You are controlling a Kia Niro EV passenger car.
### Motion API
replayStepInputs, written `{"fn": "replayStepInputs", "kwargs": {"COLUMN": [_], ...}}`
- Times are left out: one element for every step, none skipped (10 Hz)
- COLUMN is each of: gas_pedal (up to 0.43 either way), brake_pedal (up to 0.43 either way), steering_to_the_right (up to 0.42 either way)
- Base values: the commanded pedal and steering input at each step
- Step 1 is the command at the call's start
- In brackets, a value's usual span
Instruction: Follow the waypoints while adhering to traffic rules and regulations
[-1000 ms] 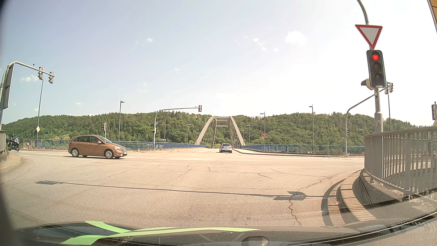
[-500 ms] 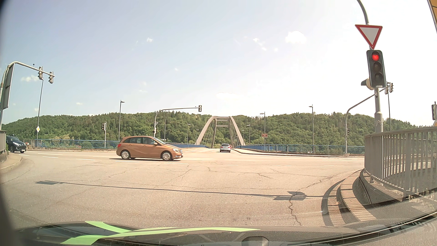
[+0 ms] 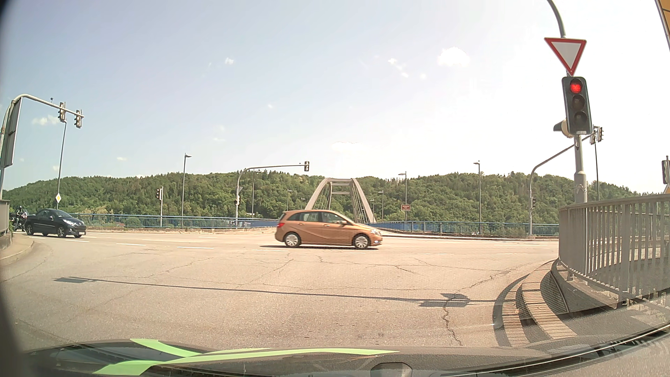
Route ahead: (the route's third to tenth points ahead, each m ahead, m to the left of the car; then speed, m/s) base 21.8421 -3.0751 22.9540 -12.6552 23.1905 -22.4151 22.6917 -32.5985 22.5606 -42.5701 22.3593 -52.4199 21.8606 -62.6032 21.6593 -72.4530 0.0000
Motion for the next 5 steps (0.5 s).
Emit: {"fn": "replayStepInputs", "kwargs": {"gas_pedal": [0.0,0.0,0.0,0.0,0.0], "brake_pedal": [0.354,0.354,0.354,0.354,0.354], "steering_to_the_right": [0.037,0.037,0.037,0.037,0.037]}}
